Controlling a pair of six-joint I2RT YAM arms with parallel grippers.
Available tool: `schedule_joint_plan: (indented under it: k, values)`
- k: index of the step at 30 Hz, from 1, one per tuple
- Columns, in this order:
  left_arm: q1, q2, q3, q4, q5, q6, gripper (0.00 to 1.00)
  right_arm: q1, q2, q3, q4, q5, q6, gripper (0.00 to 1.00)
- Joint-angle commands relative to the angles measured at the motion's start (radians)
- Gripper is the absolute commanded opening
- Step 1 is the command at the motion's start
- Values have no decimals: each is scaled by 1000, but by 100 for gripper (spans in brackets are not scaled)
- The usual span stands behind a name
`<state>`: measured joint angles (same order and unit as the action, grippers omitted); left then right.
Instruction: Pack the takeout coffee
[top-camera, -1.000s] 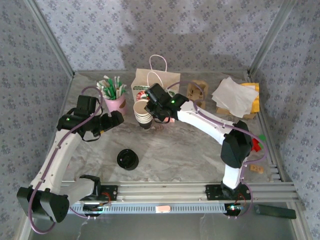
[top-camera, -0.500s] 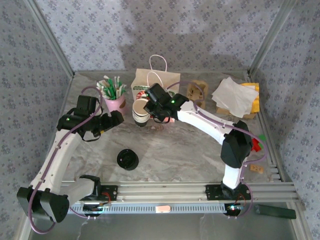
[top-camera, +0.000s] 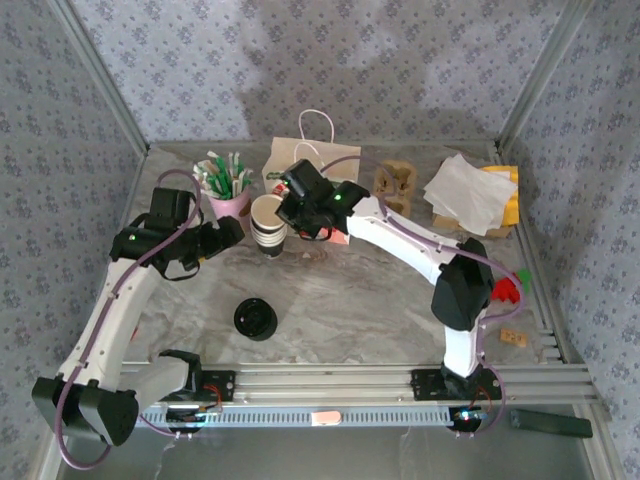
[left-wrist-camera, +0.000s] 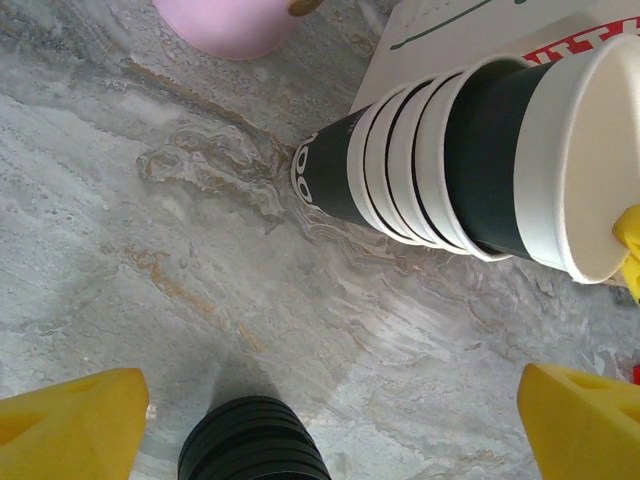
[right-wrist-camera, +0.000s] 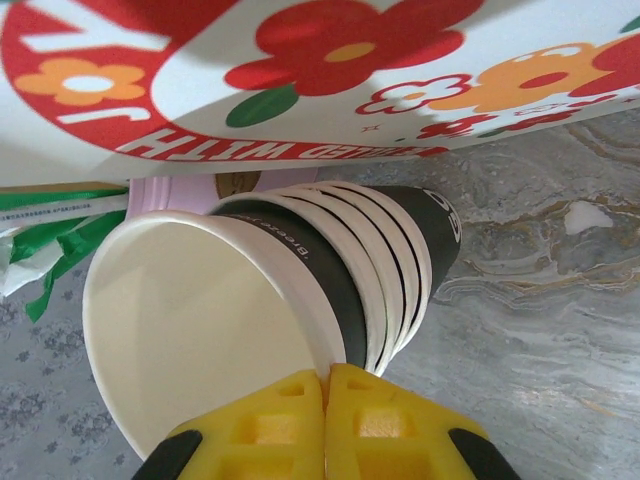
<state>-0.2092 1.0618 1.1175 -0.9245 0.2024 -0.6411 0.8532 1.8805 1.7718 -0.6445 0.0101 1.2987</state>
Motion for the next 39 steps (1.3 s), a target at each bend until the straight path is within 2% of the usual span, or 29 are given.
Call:
schedule_joint_plan:
  k: [1,19,23,27,32,36,39]
  values:
    - [8,-20,52,-31,-22,-9,95,14,16,69,-55,-5,-39,7]
    - [4,-25,199,-120,-64,-25,93,16,-51,276,-224,55,-159,8]
    - [-39,-26,246,-152,-69,-41,93,15,-121,281,-272,63,-202,8]
    - [-124,-28,270,-202,-110,-46,93,3,-199,264,-362,31,-261,8]
    - [-195,-36,254,-306,-130,-55,92,-7,-363,110,-421,-45,-372,8]
    - [-238,-54,188,-345,-130,-58,92,-21,-509,-114,-439,-132,-465,8]
    - [-252,-60,127,-361,-119,-59,92,-18,-600,-293,-420,-139,-541,10]
